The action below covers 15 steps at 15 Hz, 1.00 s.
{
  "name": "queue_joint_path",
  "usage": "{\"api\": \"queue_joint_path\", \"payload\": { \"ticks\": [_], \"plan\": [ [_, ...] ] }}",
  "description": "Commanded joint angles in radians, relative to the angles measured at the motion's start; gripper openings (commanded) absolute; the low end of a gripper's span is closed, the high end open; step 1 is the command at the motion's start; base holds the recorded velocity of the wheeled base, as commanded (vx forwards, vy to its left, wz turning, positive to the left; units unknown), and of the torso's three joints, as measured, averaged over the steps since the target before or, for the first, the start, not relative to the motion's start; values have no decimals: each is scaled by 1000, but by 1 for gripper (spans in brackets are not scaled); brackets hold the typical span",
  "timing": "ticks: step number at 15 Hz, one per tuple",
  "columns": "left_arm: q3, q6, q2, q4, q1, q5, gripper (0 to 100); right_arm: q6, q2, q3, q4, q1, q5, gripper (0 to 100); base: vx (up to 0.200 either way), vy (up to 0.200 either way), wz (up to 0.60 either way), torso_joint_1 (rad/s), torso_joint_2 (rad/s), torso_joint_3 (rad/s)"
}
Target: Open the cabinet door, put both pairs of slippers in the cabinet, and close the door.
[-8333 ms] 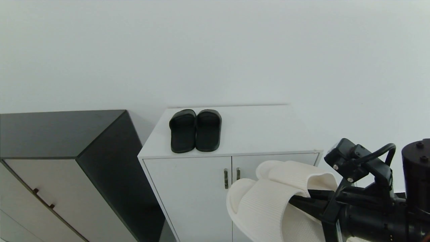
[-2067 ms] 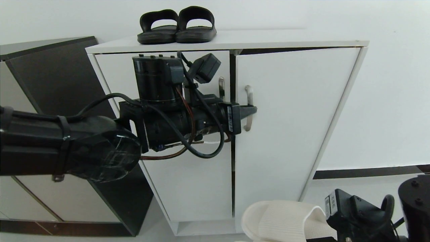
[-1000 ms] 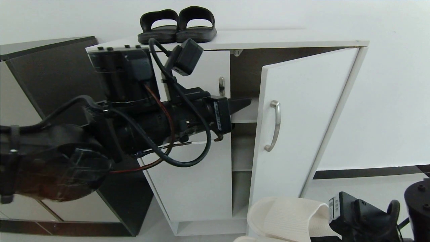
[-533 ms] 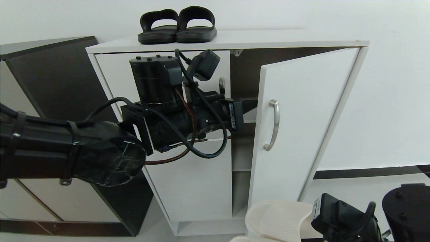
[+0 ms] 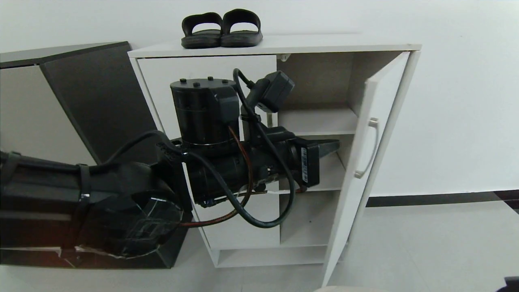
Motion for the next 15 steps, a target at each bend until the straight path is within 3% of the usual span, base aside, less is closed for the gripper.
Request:
{"api": "queue_joint_path", "payload": {
  "ticks": [1, 3, 4, 6, 7, 8, 9, 10, 12, 15],
  "plan": [
    [7, -1, -20, -2, -38, 0, 0, 1, -22, 8, -6, 17, -1, 0, -200, 0, 0, -2, 2, 2],
    [19, 1, -26, -5, 24, 9, 0, 13, 21, -37, -7, -16, -13, 0, -200, -200, 0, 0, 5, 2],
    [35, -2, -66, -8, 78, 77, 0, 25, 59, -83, -9, -90, -31, 0, 0, 0, 0, 0, 0, 0],
    [122, -7, -197, -1, 170, 295, 0, 119, 140, -167, -58, -202, -120, 0, 0, 0, 0, 0, 0, 0],
    [207, -7, -307, 3, 207, 373, 0, 156, 195, -212, -99, -237, -215, 0, 0, 0, 0, 0, 0, 0],
    [266, -2, -382, 16, 222, 414, 0, 170, 232, -241, -125, -256, -281, 0, 0, 0, 0, 0, 0, 0],
    [385, 19, -569, 113, 258, 574, 0, 211, 321, -310, -167, -279, -429, 0, 0, 0, 0, 0, 0, 0],
    [464, 30, -729, 231, 304, 686, 0, 243, 383, -354, -188, -280, -533, 0, 0, 0, 0, 0, 0, 0],
    [602, 53, -1074, 481, 485, 700, 0, 252, 445, -374, -237, -280, -628, 0, 0, 0, 0, 0, 0, 0],
    [796, 99, -1528, 720, 702, 698, 0, 249, 439, -365, -262, -282, -631, 0, 0, 0, 0, 0, 0, 0]
  ]
}}
